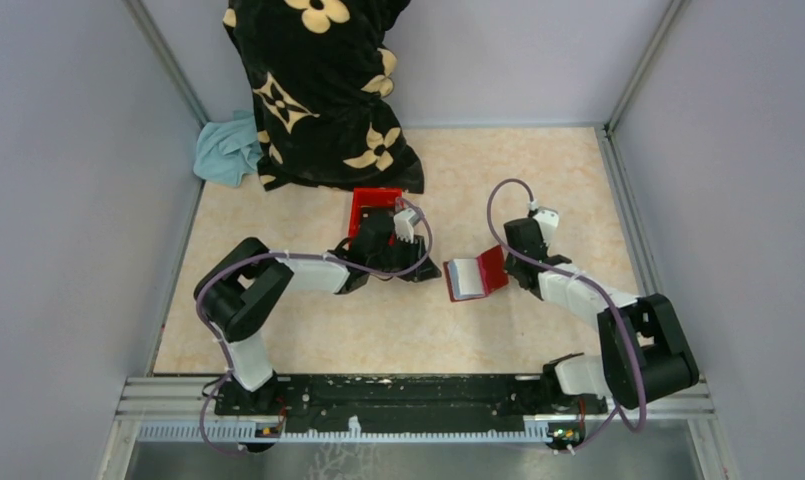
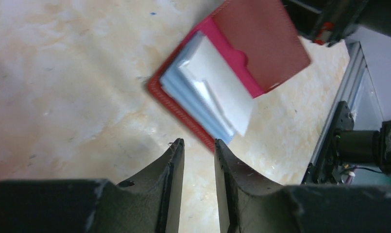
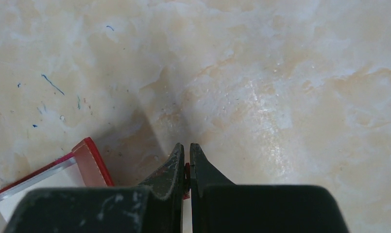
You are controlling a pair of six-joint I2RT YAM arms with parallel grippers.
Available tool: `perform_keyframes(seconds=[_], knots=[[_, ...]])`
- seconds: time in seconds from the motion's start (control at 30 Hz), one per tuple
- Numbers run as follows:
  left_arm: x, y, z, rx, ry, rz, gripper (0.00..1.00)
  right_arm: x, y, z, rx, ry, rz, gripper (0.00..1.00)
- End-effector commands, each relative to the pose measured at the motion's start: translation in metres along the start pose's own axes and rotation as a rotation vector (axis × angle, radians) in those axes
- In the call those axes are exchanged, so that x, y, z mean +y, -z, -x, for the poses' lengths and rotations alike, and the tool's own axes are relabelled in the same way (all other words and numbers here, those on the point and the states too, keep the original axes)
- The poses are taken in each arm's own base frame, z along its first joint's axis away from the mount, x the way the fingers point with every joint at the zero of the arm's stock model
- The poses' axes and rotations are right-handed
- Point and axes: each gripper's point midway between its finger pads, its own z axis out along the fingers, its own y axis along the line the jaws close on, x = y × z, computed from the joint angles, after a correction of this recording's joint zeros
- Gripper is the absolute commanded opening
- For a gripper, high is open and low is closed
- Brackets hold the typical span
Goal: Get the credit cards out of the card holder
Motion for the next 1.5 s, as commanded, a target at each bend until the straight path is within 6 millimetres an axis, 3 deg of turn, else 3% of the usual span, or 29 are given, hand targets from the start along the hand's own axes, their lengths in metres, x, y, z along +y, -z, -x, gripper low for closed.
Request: perform_keyframes(seconds=[0.0, 0.1, 0.23, 0.43, 0.67, 0.8, 0.87, 1.1, 1.33, 1.47], knots=[[-0.059, 0.004, 0.013, -0.057, -0.167, -0.174, 0.36, 0.012, -0.005, -0.017, 0.044, -0.046, 0.078, 0.00], [-0.080, -0.001, 0.005, -0.043, -0.230, -0.218, 0.37, 0.020, -0.007, -0.035, 0.093, -0.058, 0.138, 0.00], [-0.094, 0.000, 0.002, -0.036, -0.221, -0.288, 0.40, 0.028, -0.006, -0.050, 0.133, -0.078, 0.197, 0.00], [-0.081, -0.016, -0.008, 0.012, -0.200, -0.221, 0.40, 0.041, 0.001, -0.058, 0.150, -0.082, 0.261, 0.00], [-0.059, -0.034, -0.020, 0.052, -0.143, -0.119, 0.37, 0.060, 0.031, -0.032, 0.021, -0.132, 0.439, 0.00], [-0.048, -0.040, -0.024, 0.074, -0.121, -0.068, 0.35, 0.055, 0.045, -0.009, -0.066, -0.119, 0.441, 0.25], [-0.041, -0.043, -0.026, 0.087, -0.121, -0.034, 0.34, 0.051, 0.050, 0.001, -0.093, -0.101, 0.420, 0.27], [-0.029, -0.048, -0.029, 0.119, -0.122, 0.029, 0.33, 0.057, 0.068, 0.022, -0.141, -0.101, 0.460, 0.14], [-0.025, -0.049, -0.031, 0.133, -0.122, 0.041, 0.33, 0.062, 0.085, 0.038, -0.190, -0.104, 0.510, 0.15], [-0.034, -0.046, -0.031, 0.137, -0.132, -0.004, 0.27, 0.073, 0.087, 0.033, -0.171, -0.093, 0.575, 0.14]])
